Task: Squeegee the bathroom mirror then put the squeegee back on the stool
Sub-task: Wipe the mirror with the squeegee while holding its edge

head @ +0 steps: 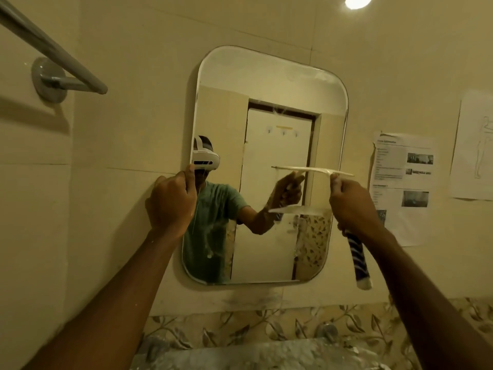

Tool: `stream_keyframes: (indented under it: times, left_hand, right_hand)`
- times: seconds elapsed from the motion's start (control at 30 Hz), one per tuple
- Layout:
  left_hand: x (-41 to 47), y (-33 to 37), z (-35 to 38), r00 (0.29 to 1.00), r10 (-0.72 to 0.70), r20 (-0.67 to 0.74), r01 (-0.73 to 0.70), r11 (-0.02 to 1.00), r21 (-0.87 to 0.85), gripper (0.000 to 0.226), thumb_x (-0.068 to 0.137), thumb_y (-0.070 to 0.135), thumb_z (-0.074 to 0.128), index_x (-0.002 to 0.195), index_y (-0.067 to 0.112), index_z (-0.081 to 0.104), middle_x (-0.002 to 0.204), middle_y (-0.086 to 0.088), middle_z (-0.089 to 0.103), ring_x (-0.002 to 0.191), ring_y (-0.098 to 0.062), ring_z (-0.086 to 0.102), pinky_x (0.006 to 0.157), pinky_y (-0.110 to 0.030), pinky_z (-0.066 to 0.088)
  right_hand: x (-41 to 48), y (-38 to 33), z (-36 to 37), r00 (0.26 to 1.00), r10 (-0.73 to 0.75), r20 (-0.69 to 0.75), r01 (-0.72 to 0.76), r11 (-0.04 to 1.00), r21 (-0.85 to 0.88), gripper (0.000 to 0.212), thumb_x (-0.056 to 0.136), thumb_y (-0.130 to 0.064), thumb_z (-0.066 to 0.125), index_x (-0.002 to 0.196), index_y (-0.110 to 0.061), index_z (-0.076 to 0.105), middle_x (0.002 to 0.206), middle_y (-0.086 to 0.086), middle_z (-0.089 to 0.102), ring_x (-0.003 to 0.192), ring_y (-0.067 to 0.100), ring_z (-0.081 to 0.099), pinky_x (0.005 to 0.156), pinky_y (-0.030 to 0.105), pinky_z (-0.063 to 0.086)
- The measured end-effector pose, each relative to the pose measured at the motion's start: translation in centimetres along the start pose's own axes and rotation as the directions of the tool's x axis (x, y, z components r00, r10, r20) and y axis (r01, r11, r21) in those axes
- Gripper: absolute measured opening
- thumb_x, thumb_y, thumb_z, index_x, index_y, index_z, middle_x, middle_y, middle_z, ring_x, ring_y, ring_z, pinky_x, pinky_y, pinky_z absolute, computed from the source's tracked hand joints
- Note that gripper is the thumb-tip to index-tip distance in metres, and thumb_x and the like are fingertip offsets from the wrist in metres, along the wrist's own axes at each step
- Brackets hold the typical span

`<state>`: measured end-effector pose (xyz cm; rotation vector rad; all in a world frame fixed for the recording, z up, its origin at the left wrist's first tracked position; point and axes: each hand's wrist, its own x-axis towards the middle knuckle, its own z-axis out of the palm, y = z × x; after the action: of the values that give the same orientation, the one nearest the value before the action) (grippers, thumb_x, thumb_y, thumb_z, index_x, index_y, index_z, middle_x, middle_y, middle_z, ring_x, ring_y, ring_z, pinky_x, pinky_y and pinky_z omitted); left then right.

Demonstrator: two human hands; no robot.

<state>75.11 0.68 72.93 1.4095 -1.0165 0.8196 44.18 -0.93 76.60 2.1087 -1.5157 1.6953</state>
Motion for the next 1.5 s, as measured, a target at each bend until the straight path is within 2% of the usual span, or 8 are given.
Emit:
stream_keyframes:
  times: [0.2,0.37,0.67,1.0,1.13,1.27,1.37,1.5]
  left_hand:
    - [-0.5,0.0,0.3,0.999,-0.032,-0.022,0.031,0.999,-0.032,0.059,0.102,0.043,0.032,0.076,0.003,0.066,0.057,-0.014,0.053,0.06,-0.022,0.041,0.053,-0.03,0.03]
    - [-0.9,-0.2,0.2,1.0,-0.018,-0.001,0.018,0.999,-0.029,0.058,0.103,0.044,0.029,0.079,0.004,0.065,0.063,-0.017,0.059,0.064,-0.031,0.055,0.054,-0.031,0.033]
    - [-1.5,-0.5,0.5,1.0,-0.015,-0.011,0.015,1.0,0.018,0.062,0.103,0.045,0.027,0.075,0.003,0.063,0.06,-0.017,0.057,0.056,-0.024,0.046,0.05,-0.029,0.028]
    - [-2.3,-0.7,0.3,0.999,-0.034,0.013,0.034,0.999,-0.012,0.059,0.103,0.043,0.028,0.076,0.004,0.063,0.061,-0.013,0.059,0.054,-0.024,0.05,0.05,-0.027,0.031]
    - [-4.0,-1.3,0.1,0.999,-0.024,0.037,0.024,1.0,0.011,0.057,0.103,0.042,0.03,0.077,0.005,0.064,0.056,-0.004,0.045,0.05,-0.019,0.041,0.048,-0.022,0.022]
    - [-6.2,-2.1,-0.1,1.0,0.002,0.029,-0.003,0.999,0.034,0.053,0.102,0.038,0.037,0.069,0.006,0.063,0.053,0.001,0.035,0.045,-0.015,0.033,0.048,-0.013,0.011]
    - [-7.0,-2.6,0.1,1.0,0.009,0.027,-0.01,0.999,0.05,0.054,0.102,0.038,0.037,0.068,0.006,0.062,0.052,0.001,0.033,0.044,-0.016,0.032,0.047,-0.014,0.012]
    - [-7.2,-2.7,0.4,1.0,0.0,0.02,-0.002,0.998,0.06,0.053,0.102,0.038,0.038,0.069,0.004,0.063,0.049,-0.008,0.044,0.047,-0.017,0.034,0.047,-0.02,0.021]
  right_hand:
    - [-6.6,4.7,3.9,0.997,0.034,0.07,-0.031,0.998,-0.048,0.042,0.102,-0.04,0.028,0.075,-0.022,0.054,0.059,-0.002,0.061,0.043,0.007,0.057,0.039,0.017,0.04]
    - [-11.9,7.1,6.4,0.991,0.095,0.099,-0.079,0.985,-0.155,0.044,0.101,-0.038,0.027,0.083,-0.018,0.061,0.06,-0.009,0.057,0.052,0.005,0.055,0.043,0.021,0.035]
    - [-4.4,3.5,1.8,0.997,0.025,0.07,-0.025,1.0,-0.004,0.041,0.102,-0.037,0.029,0.075,-0.022,0.056,0.059,0.001,0.059,0.039,0.007,0.052,0.038,0.021,0.041]
    - [-15.0,8.5,7.9,0.986,0.145,0.081,-0.134,0.983,-0.123,0.042,0.102,-0.034,0.031,0.075,-0.015,0.057,0.055,-0.002,0.056,0.047,0.012,0.054,0.041,0.027,0.042]
    - [-14.0,8.1,6.8,0.982,0.141,0.128,-0.122,0.982,-0.145,0.046,0.102,-0.035,0.029,0.064,-0.022,0.05,0.054,0.0,0.055,0.047,0.012,0.053,0.042,0.025,0.036]
    - [-9.6,6.6,4.5,0.997,0.072,0.038,-0.07,0.996,-0.064,0.039,0.102,-0.04,0.027,0.073,-0.029,0.05,0.057,-0.006,0.057,0.044,0.007,0.055,0.04,0.02,0.04]
    - [-8.7,6.6,4.7,0.997,0.074,0.024,-0.073,0.995,-0.061,0.043,0.102,-0.042,0.026,0.076,-0.022,0.054,0.059,-0.001,0.059,0.045,0.014,0.058,0.042,0.026,0.047]
    - [-13.3,8.8,7.4,0.994,0.106,0.024,-0.104,0.991,-0.081,0.045,0.102,-0.037,0.028,0.074,-0.016,0.055,0.055,0.001,0.056,0.046,0.017,0.054,0.04,0.025,0.036]
